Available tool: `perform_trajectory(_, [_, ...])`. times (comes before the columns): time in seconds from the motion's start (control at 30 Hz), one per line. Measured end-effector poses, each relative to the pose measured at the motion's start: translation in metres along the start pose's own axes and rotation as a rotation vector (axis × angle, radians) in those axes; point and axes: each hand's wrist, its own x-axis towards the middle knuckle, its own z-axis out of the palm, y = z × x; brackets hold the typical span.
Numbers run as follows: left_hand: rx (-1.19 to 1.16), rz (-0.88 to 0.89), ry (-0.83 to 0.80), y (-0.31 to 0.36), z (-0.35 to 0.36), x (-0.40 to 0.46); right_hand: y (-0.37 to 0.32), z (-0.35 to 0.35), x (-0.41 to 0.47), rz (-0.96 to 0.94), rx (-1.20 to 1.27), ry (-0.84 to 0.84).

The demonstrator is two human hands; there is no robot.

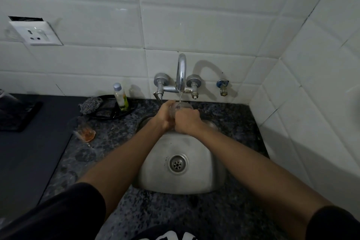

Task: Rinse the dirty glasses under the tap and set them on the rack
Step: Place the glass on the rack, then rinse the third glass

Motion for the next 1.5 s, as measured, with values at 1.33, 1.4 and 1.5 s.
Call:
perform_trajectory(1.33, [0.029, -0.044, 0.085, -0.002, -0.011, 0.007, 0.007, 0.011, 0.004, -0.036, 0.114, -0.078])
perform_trajectory(1.4, [0.076, -0.077, 0.101, 0.001, -0.012, 0.007, 0.013, 0.007, 0.004, -0.083, -0.101, -0.098])
perform_trajectory(1.5, [0.120, -0.112, 0.070, 0.009, -0.010, 0.003, 0.022, 0.015, 0.004, -0.243, -0.272, 0.129])
